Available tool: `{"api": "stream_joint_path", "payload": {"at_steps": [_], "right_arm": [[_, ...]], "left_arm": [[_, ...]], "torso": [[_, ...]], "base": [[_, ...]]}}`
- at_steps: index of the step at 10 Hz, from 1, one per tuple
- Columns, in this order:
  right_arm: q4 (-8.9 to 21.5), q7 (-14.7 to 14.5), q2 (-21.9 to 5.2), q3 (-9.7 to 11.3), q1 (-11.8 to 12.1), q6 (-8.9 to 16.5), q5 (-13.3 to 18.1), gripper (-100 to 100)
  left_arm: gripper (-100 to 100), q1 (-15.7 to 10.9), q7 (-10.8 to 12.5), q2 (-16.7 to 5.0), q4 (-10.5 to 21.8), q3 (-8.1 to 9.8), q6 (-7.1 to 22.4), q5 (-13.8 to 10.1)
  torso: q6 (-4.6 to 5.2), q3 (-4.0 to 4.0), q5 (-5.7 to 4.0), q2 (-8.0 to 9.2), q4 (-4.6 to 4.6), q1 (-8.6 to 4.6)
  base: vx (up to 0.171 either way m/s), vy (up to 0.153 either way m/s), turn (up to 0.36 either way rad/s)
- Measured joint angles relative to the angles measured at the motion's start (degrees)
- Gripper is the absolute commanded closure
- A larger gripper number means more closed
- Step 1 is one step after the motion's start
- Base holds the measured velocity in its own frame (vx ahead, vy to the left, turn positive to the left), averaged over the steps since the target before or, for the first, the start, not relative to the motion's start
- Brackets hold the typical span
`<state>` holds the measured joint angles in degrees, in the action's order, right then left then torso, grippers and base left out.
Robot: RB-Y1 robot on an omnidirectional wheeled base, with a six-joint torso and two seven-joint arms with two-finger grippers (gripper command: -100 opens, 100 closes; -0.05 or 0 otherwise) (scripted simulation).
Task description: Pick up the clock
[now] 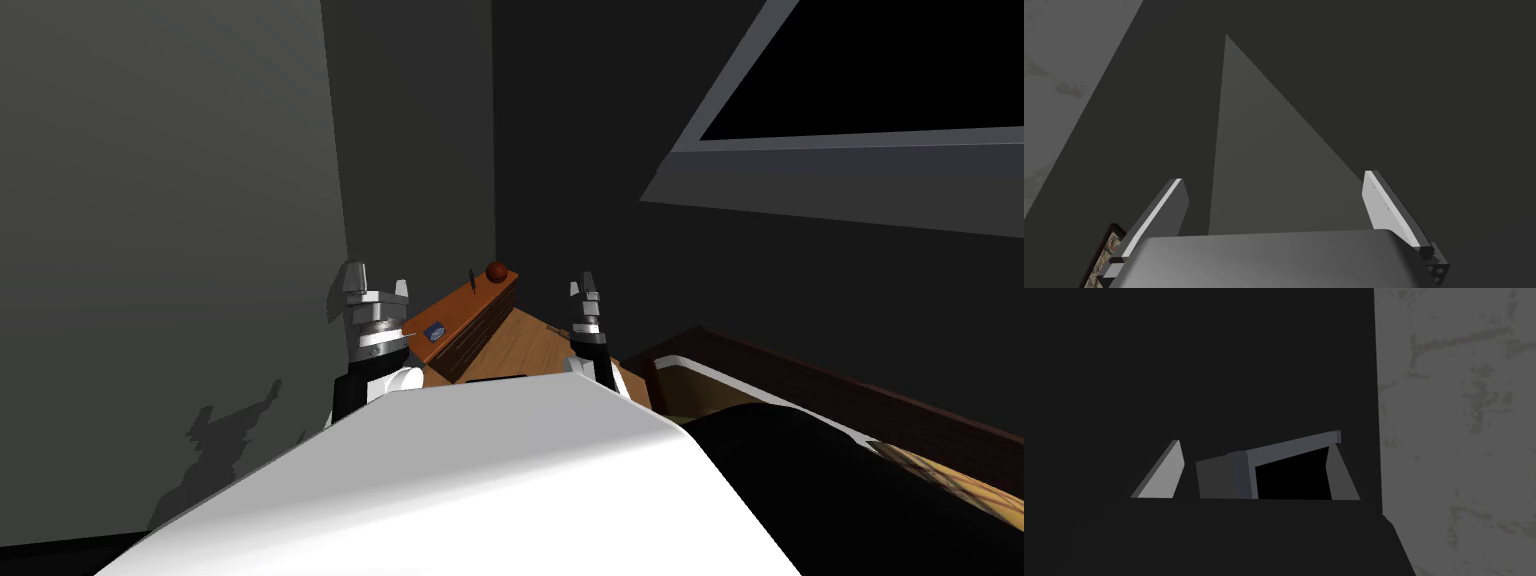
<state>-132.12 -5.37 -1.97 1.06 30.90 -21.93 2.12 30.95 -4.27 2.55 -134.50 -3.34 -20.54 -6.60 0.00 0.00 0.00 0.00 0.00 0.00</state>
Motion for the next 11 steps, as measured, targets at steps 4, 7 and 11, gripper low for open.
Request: {"api": "stream_joint_path", "payload": {"at_steps": [4, 7, 11], "right_arm": [[0.0, 0.0, 0.0, 0.0, 0.0, 0.0, 0.0, 0], [0.0, 0.0, 0.0, 0.0, 0.0, 0.0, 0.0, 0], [0.0, 0.0, 0.0, 0.0, 0.0, 0.0, 0.0, 0]], "left_arm": [[-100, -1.7, 1.2, -6.3, 4.2, 1.3, 2.7, -1.2], [-100, -3.9, 2.7, -10.2, 9.4, 2.43, 6.8, -2.7], [-100, -6.7, 4.1, -12.7, 15.2, 3.88, 12.3, -4.3]], "torso": [[0.0, -0.02, 0.02, -0.04, -0.01, 0.05], [0.0, -0.03, 0.02, -0.05, -0.01, 0.07], [0.0, -0.02, 0.01, -0.03, -0.01, 0.04]], "base": [[0.005, 0.004, 0.022], [0.007, 0.012, 0.035], [0.004, 0.008, 0.02]]}}
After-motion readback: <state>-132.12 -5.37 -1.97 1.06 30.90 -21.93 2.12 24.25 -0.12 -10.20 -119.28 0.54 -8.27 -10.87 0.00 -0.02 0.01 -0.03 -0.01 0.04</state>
